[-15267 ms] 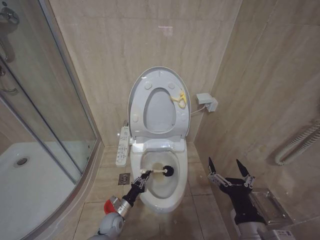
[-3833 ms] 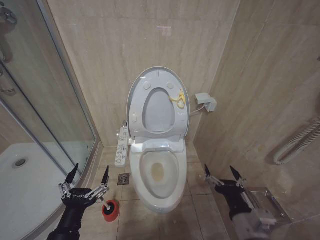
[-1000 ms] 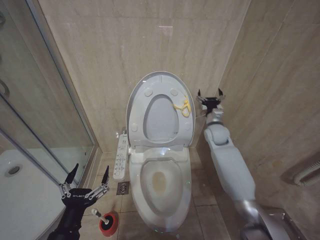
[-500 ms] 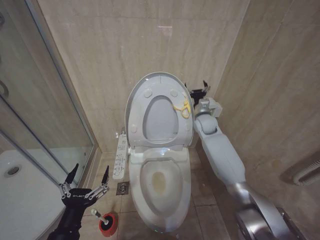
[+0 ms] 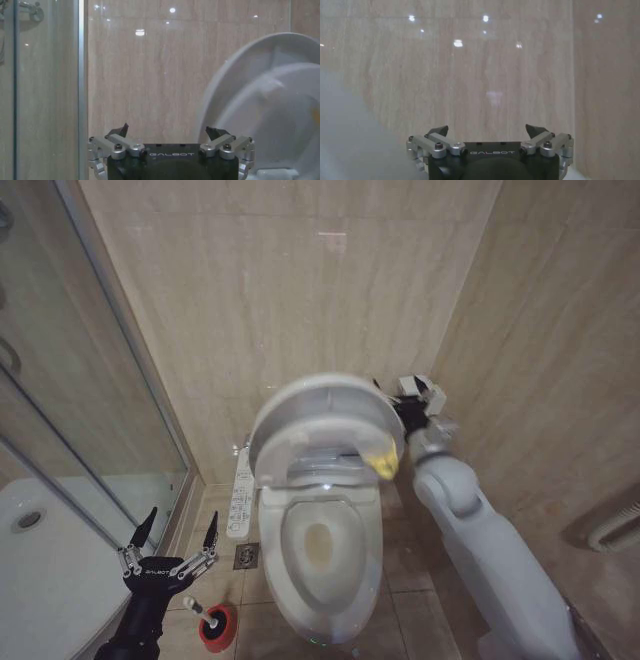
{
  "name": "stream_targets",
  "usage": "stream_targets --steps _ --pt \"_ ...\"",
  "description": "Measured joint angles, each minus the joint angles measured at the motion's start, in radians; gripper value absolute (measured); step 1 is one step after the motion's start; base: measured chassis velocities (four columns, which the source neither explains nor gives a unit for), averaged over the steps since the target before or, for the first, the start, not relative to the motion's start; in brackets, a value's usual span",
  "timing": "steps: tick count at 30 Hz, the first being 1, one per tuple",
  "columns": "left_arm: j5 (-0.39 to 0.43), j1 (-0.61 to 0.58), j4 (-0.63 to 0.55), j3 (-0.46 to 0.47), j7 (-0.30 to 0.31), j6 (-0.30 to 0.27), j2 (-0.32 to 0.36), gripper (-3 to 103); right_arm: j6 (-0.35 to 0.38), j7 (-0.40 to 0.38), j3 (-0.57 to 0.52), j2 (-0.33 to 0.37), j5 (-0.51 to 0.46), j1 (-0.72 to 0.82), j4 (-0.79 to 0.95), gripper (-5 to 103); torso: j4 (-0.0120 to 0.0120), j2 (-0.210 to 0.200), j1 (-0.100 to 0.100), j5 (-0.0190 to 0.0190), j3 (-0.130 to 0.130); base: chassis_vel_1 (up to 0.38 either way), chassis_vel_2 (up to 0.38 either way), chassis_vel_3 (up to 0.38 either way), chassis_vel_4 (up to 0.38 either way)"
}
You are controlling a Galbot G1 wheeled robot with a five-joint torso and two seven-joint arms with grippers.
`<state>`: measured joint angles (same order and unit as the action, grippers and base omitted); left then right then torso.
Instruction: Open the toilet lid, clean the toilet bowl with a toilet brush, close the toilet lid, and flush.
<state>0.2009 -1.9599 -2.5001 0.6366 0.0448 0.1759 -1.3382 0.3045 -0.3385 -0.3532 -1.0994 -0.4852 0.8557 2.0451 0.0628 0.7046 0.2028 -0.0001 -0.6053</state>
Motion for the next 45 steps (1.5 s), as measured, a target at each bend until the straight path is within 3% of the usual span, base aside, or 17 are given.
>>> stream_targets --steps 4,10,22,25,28,36,45 --pt "0.0 0.0 0.0 0.0 0.0 0.0 0.0 100 0.004 0.001 -0.086 0.017 -0.012 0.165 0.107 100 0.0016 0.0 0.0 0.0002 0.0 0.0 0.0 0.0 0.0" --pt "0.0 0.0 0.0 0.0 0.0 0.0 0.0 100 0.0 0.027 -0.17 -0.019 -0.003 0.331 0.22 100 0.0011 0.0 0.0 0.0001 0.0 0.0 0.0 0.0 0.0" --pt "0.0 0.0 0.0 0.0 0.0 0.0 0.0 100 -0.07 0.154 -0.276 -0.151 0.131 0.692 0.388 100 0.0015 0.0 0.0 0.0 0.0 0.0 0.0 0.0 0.0" --pt "0.0 0.0 0.0 0.0 0.0 0.0 0.0 100 -0.089 0.173 -0.285 -0.169 0.152 0.726 0.399 100 0.0011 0.0 0.0 0.0 0.0 0.0 0.0 0.0 0.0" --pt "0.0 0.0 0.0 0.0 0.0 0.0 0.0 100 -0.135 0.244 -0.3 -0.224 0.209 0.81 0.405 100 0.0013 0.0 0.0 -0.0001 0.0 0.0 0.0 0.0 0.0" --pt "0.0 0.0 0.0 0.0 0.0 0.0 0.0 100 -0.175 0.268 -0.275 -0.332 0.269 0.896 0.433 100 0.0013 0.0 0.0 0.0 0.0 0.0 0.0 0.0 0.0" --pt "0.0 0.0 0.0 0.0 0.0 0.0 0.0 100 -0.192 0.266 -0.275 -0.351 0.284 0.919 0.455 100 0.0012 0.0 0.0 0.0 0.0 0.0 0.0 0.0 0.0"
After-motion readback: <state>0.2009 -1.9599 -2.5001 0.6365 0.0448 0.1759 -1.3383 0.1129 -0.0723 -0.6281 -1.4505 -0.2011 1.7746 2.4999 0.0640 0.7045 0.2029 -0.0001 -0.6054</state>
